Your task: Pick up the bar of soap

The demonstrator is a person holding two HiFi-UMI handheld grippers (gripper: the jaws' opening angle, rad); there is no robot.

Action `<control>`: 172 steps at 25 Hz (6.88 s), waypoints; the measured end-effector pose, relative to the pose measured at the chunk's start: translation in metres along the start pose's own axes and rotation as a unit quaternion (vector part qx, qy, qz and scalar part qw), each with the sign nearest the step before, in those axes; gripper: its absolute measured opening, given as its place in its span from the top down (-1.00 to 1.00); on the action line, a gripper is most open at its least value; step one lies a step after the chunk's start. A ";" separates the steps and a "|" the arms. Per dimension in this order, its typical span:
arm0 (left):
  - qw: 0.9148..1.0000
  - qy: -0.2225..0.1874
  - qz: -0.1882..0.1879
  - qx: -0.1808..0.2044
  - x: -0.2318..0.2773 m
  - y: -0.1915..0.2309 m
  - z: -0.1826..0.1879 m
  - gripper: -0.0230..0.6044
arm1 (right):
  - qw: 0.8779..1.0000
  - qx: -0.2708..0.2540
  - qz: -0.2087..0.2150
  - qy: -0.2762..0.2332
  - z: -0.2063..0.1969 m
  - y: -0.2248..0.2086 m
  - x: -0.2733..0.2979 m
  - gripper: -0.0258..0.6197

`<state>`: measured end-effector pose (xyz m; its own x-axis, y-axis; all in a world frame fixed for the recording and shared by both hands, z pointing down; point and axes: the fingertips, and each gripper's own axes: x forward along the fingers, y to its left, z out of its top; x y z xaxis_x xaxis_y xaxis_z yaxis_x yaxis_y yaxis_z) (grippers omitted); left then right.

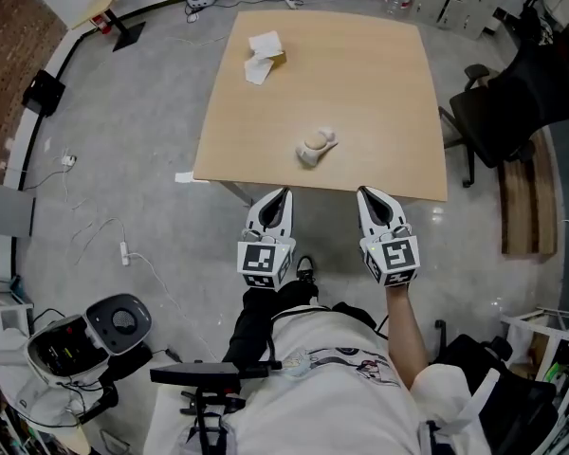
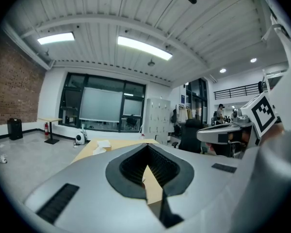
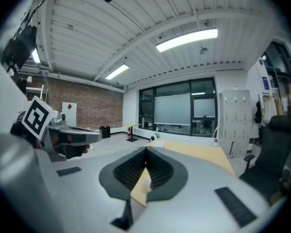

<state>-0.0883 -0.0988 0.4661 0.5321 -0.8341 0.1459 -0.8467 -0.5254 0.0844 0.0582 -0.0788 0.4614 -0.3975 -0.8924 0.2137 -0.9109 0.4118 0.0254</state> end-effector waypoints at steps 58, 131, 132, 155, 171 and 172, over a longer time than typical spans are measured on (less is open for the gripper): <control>0.927 0.327 0.098 -0.154 0.066 0.068 -0.209 0.91 | 0.889 -0.201 0.298 0.285 -0.196 -0.037 0.215 0.84; 0.974 0.180 0.101 -0.090 0.058 0.068 -0.130 0.91 | 0.981 -0.107 0.111 0.121 -0.057 -0.114 0.168 0.10; 0.979 0.161 0.097 -0.081 0.065 0.068 -0.115 0.91 | 0.985 -0.089 0.094 0.111 -0.048 -0.119 0.157 0.10; 0.997 -0.055 0.059 0.009 0.111 0.034 0.074 0.91 | 0.995 0.043 -0.063 -0.066 0.073 -0.153 0.028 0.10; 0.997 -0.043 0.056 0.024 0.120 0.030 0.076 0.91 | 0.993 0.036 -0.075 -0.080 0.078 -0.158 0.034 0.10; 0.997 -0.043 0.055 0.024 0.120 0.030 0.077 0.91 | 0.993 0.035 -0.074 -0.081 0.079 -0.158 0.035 0.10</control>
<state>-0.0495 -0.2275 0.4105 0.4360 -0.8975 0.0669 -0.8999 -0.4353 0.0248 0.1792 -0.1891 0.3875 -0.2662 -0.9624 0.0534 -0.9639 0.2652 -0.0253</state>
